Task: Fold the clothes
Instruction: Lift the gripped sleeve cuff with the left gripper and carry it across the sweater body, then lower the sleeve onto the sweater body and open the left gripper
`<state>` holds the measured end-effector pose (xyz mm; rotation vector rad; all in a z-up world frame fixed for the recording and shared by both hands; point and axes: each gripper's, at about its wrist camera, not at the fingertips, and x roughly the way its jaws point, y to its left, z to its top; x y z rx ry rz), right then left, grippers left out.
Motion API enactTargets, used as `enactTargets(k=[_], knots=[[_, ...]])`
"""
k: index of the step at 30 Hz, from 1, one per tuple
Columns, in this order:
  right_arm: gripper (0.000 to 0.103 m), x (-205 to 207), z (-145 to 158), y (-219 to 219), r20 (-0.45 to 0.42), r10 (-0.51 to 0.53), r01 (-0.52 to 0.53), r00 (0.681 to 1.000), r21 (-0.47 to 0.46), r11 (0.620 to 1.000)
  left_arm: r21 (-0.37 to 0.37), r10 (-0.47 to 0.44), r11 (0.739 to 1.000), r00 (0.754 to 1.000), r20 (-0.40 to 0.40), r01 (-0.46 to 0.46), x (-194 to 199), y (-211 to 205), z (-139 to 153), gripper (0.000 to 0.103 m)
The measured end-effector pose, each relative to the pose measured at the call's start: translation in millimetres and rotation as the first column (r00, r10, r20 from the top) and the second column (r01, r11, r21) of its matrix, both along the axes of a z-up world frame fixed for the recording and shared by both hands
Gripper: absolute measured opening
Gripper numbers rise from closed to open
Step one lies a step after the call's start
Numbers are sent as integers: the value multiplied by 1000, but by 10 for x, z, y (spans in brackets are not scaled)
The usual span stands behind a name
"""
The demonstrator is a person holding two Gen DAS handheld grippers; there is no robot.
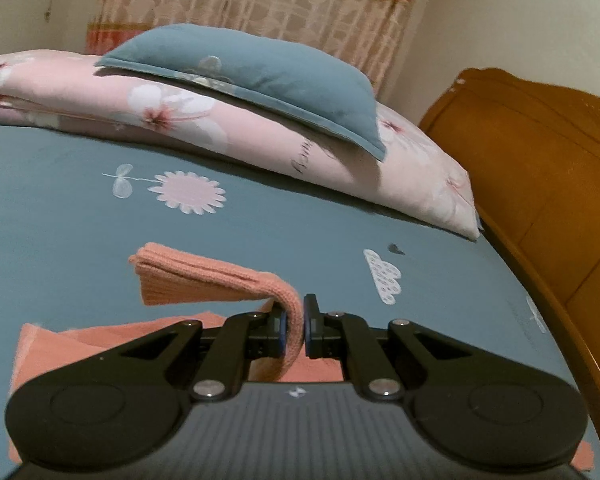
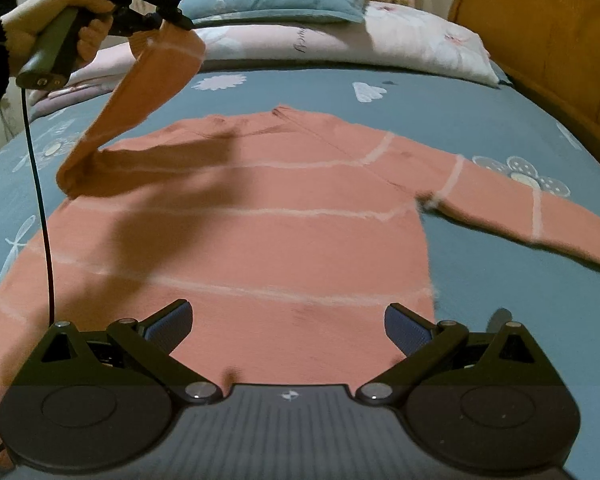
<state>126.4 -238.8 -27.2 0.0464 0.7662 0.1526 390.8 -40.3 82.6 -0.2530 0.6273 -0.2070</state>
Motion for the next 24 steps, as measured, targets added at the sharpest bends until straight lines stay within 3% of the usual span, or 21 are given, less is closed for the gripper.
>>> enactTargets(k=[11, 20, 24], knots=[[103, 27, -22, -76, -6, -23, 23, 1000, 26, 999, 54, -90, 995, 996, 0, 90, -37, -528, -271, 6], [103, 61, -85, -117, -28, -34, 35, 999, 33, 999, 170, -176, 971, 984, 21, 170, -117, -1046, -461, 6], [103, 87, -115, -123, -41, -38, 40, 998, 35, 999, 173, -191, 966, 982, -12, 190, -107, -1165, -624, 6]])
